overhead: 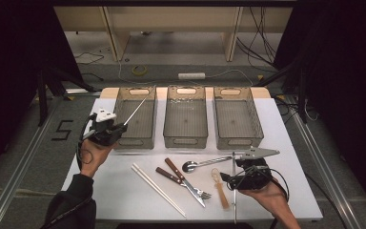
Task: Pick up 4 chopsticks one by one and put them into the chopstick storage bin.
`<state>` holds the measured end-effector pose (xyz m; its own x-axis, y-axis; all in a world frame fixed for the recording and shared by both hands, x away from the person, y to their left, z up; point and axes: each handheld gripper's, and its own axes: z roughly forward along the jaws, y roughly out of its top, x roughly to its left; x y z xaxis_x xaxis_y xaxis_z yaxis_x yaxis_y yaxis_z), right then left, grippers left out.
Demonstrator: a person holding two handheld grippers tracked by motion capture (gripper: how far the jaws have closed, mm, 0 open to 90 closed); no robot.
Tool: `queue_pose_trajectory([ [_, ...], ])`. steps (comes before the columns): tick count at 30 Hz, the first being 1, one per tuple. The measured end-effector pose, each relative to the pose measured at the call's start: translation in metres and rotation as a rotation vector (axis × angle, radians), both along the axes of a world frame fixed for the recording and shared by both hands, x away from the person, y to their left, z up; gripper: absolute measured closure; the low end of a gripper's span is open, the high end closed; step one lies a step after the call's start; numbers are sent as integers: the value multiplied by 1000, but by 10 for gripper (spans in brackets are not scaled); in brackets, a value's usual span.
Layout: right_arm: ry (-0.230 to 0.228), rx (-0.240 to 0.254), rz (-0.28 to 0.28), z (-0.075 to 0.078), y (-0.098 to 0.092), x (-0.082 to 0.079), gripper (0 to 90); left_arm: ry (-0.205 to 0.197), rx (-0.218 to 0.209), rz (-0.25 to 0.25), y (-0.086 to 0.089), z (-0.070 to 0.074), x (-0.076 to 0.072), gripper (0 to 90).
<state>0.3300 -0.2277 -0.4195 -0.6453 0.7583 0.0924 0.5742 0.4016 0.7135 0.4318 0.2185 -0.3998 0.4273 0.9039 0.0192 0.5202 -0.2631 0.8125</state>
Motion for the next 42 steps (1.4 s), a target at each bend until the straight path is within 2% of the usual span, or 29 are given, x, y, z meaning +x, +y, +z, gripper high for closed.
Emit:
queue_pose_trajectory([
  [9,10,-3,2,-3,-1,-2,238,30,-10,96,9,-9,26,832],
  [12,13,-7,5,-4,-1,-2,238,61,-4,118,12,-14,34,832],
  [20,15,-10,10,-5,0,-2,239,100,-14,162,17,-23,45,832],
  [22,18,-10,11,-5,0,-2,240,107,-24,169,17,-24,48,831],
  [29,20,-11,17,-5,1,-2,243,139,-18,201,13,-28,57,820],
  [30,19,-10,17,-5,1,-2,243,144,-27,208,12,-28,58,781],
  [32,20,-8,18,-5,0,-2,243,150,-28,218,12,-28,59,632],
  [35,19,-10,17,-6,0,-1,243,141,-56,221,13,-24,58,497],
  [37,18,-14,14,-5,-1,-1,243,131,-95,207,12,-20,55,444],
  [38,18,-19,12,-5,-2,0,243,126,-103,194,12,-18,53,408],
  [42,23,-22,8,-6,-2,0,243,122,-131,156,10,-8,43,372],
])
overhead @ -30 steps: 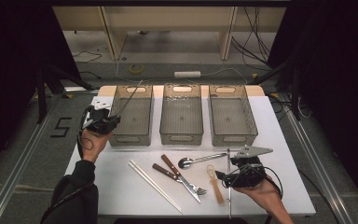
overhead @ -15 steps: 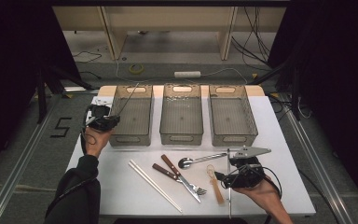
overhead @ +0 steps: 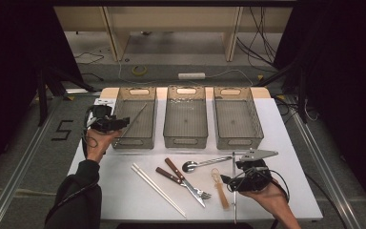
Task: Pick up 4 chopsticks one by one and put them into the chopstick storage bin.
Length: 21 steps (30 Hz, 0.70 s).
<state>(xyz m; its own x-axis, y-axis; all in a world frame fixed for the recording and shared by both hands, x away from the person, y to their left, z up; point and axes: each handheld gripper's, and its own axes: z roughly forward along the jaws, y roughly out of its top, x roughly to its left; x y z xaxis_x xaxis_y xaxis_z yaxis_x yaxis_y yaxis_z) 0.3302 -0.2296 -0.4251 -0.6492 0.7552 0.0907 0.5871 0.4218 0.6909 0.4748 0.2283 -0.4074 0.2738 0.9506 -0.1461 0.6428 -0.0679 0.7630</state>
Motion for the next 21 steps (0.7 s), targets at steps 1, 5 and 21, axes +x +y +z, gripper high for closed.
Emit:
queue_pose_trajectory([
  [1,0,-5,1,0,0,0,243,2,-1,-12,0,2,-2,357],
  [5,8,-23,-6,0,0,1,242,-2,-45,-55,-2,10,-15,297],
  [21,144,-204,-69,-4,-8,18,267,-53,-139,-249,-27,13,-78,187],
])
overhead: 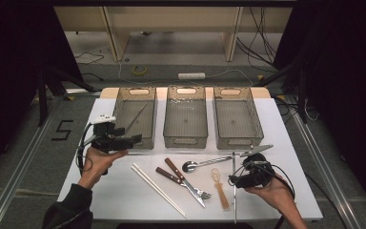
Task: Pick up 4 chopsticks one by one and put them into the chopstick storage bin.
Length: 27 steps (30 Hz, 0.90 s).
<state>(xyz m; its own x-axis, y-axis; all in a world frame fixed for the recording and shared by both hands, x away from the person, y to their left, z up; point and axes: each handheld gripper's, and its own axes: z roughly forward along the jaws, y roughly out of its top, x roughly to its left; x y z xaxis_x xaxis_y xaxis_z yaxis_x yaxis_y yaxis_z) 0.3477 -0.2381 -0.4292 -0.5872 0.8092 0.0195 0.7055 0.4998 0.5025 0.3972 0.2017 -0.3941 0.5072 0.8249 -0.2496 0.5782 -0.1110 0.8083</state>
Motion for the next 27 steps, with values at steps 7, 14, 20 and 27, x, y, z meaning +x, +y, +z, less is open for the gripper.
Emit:
queue_pose_trajectory([
  [7,76,-71,-6,-4,2,11,316,-20,3,-51,-13,-11,-24,163],
  [14,107,-102,-11,-2,5,18,342,-60,30,-76,-19,-17,-40,161],
  [20,151,-140,-6,-6,6,23,365,-57,16,-84,-18,-21,-47,160],
  [27,195,-150,-19,-10,6,27,414,-49,28,-97,-18,-25,-55,160],
])
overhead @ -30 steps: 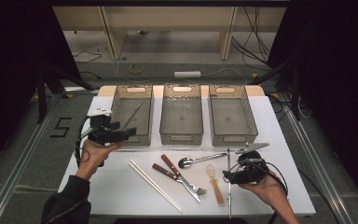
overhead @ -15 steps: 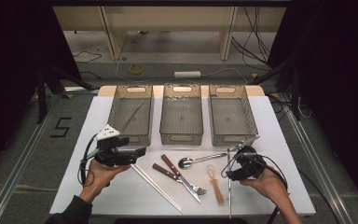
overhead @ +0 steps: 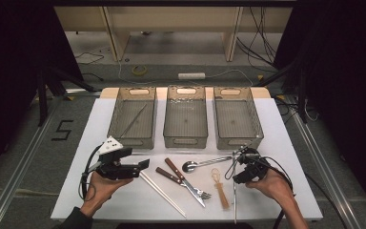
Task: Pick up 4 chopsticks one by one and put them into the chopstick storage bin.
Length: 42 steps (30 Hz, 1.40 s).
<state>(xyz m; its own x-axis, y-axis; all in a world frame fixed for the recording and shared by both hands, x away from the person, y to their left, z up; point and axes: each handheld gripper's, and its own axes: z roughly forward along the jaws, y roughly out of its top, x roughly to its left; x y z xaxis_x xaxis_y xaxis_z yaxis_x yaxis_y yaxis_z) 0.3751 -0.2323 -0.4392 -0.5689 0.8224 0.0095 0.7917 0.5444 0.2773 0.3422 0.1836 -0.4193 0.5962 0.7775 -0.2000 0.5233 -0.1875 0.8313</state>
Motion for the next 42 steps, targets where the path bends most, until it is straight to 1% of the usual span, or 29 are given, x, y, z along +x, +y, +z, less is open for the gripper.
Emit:
queue_pose_trajectory([
  [2,9,0,-10,-1,1,1,432,-7,8,1,-1,0,-2,160],
  [6,35,-11,7,-3,6,0,469,-7,8,-3,-2,-1,-6,159],
  [10,64,-44,20,-9,14,0,504,-12,13,-7,-2,-1,-9,158],
  [12,72,-45,26,-9,17,0,523,-16,27,-11,-3,-1,-11,158],
  [16,82,-48,40,-10,19,-2,556,-17,26,-12,-3,-2,-12,158],
  [18,91,-57,50,-11,21,-2,570,-20,35,-16,-3,-2,-13,158],
  [21,101,-62,59,-14,22,-2,589,-19,36,-17,-4,-2,-13,158],
  [24,103,-77,54,-14,24,-2,606,-18,39,-18,-5,-3,-13,158],
  [25,101,-82,62,-14,24,-2,615,-19,40,-19,-5,-3,-14,158],
  [29,98,-98,65,-15,25,-1,639,-23,43,-19,-5,-3,-14,158],
  [37,106,-92,49,-14,21,2,728,-24,45,-21,-5,-3,-15,158],
  [41,108,-76,36,-14,18,4,772,-25,45,-21,-5,-2,-15,158],
  [42,115,-74,28,-14,17,4,779,-25,45,-22,-5,-2,-15,158],
])
